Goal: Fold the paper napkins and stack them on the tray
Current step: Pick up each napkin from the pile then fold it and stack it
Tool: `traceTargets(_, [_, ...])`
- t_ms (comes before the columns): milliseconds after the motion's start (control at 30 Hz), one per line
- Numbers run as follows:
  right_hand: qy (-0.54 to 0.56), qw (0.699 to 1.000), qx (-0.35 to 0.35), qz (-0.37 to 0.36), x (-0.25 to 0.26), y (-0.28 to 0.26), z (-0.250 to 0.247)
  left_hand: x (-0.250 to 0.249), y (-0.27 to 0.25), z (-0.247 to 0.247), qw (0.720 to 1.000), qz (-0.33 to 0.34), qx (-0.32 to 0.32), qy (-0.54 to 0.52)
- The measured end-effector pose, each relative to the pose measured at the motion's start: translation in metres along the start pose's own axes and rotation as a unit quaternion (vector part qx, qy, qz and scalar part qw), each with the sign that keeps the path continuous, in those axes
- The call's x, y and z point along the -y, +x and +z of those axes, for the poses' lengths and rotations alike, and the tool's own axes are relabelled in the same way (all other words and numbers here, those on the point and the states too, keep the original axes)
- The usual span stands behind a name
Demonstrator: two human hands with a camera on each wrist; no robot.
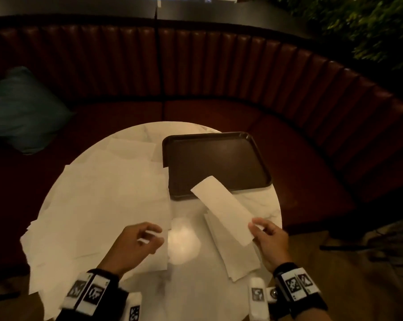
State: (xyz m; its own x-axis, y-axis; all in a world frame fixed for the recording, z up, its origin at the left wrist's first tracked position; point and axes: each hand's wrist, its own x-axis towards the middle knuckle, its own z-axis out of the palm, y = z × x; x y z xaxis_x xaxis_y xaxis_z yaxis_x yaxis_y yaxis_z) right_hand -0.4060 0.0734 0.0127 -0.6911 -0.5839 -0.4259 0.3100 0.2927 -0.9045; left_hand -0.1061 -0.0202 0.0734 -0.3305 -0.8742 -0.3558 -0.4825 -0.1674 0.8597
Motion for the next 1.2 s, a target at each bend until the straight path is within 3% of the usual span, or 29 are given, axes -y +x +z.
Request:
traceTargets(233, [-0.114, 0.990, -0.075, 0.029, -0.065, -0.019, -0.013, 0.097, -0.044, -0.035, 0.982, -0.185, 0.003, 0.048])
traceTargets(367, [-0.166, 0.982, -0.093, 0.016, -0.078, -0.024, -0.009, 0.119, -0.058, -0.058, 0.968, -0.238, 0.053, 0.061])
traceTargets(433, [-0.158, 0.982, -0.102, 0.022, -0.076, -0.026, -0.008, 0.127, -0.059, -0.063, 0.973, -0.211, 0.045, 0.084])
traceTargets(533, [-0.091, 0.989, -0.097, 0.060, -0.063, -0.031, -0.010, 0.133, -0.059, -0.060, 0.976, -0.198, -0.038, 0.085])
traceTargets(667, [-0.004, 0.989, -0.119, 0.092, -0.051, -0.032, -0.020, 0.127, -0.055, -0.063, 0.976, -0.209, -0.034, 0.051])
traceTargets(833, [-0.199, 0.970, -0.126, 0.053, -0.065, -0.026, -0.023, 0.117, -0.053, -0.070, 0.978, -0.198, -0.044, 0.044])
traceTargets(967, [-0.379, 0.920, -0.091, 0.034, -0.075, -0.018, -0.021, 0.118, -0.057, -0.076, 0.975, -0.212, -0.064, 0.028])
traceTargets(1033, [-0.546, 0.834, -0.060, 0.039, -0.079, -0.017, -0.016, 0.125, -0.059, -0.082, 0.976, -0.206, -0.064, 0.025])
traceTargets(1100, [-0.654, 0.752, -0.082, -0.017, -0.074, -0.019, -0.001, 0.130, -0.061, -0.087, 0.978, -0.197, -0.070, 0.015])
traceTargets(1167, [-0.654, 0.746, -0.094, -0.083, -0.058, -0.034, 0.039, 0.132, -0.063, -0.095, 0.978, -0.188, -0.086, -0.003])
traceTargets(1200, [-0.653, 0.749, -0.057, -0.099, -0.050, -0.040, 0.068, 0.134, -0.064, -0.099, 0.978, -0.186, -0.097, -0.011])
